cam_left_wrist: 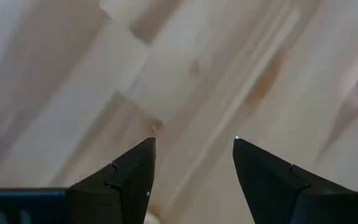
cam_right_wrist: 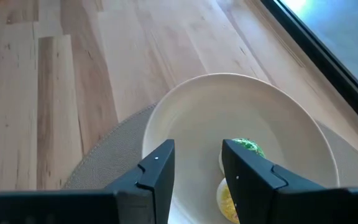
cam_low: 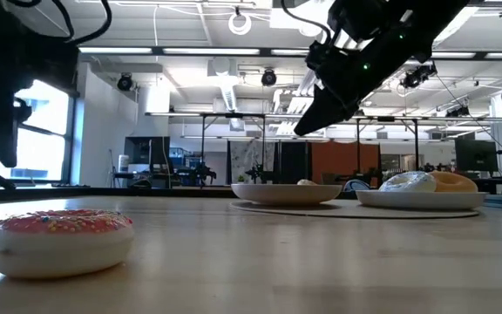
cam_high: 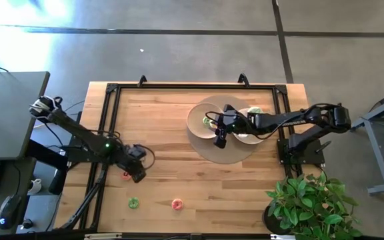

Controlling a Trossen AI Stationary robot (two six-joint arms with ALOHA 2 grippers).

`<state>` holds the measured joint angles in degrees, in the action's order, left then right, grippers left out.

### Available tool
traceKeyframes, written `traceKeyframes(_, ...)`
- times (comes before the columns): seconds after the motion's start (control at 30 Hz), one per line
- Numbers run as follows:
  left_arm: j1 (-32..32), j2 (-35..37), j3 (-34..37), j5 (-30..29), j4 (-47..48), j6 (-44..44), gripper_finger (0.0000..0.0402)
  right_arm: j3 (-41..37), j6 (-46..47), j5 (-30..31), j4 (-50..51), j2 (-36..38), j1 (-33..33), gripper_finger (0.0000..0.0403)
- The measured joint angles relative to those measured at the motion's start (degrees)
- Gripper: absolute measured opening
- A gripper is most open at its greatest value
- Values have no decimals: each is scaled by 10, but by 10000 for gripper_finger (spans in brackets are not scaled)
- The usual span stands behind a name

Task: Pick & Place donuts
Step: Put the top pink doughnut on the left white plate

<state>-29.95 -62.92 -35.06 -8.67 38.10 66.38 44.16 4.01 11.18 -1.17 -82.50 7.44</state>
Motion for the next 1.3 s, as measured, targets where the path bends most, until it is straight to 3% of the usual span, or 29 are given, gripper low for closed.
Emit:
traceKeyframes(0.27, -1, -88, -95, 111, 137, 113, 171, 0, 0, 0, 0, 0, 0, 130)
traceKeyframes(0.77, -72, -216, -95, 139, 146, 281, 130, 0, 0, -9, 0, 0, 0, 129)
traceKeyframes(0.97, -76, -238, -95, 128, 145, 285, 110, 0, 0, -9, 0, 0, 0, 129)
traceKeyframes(1.13, -75, -240, -96, 111, 146, 267, 45, 0, 0, -9, 0, 0, 0, 129)
traceKeyframes(1.2, -75, -240, -107, 88, 147, 265, 15, 0, 0, -9, -4, 0, 0, 129)
traceKeyframes(1.3, -73, -240, -142, 46, 144, 236, 14, 0, 0, -9, -21, 0, 0, 129)
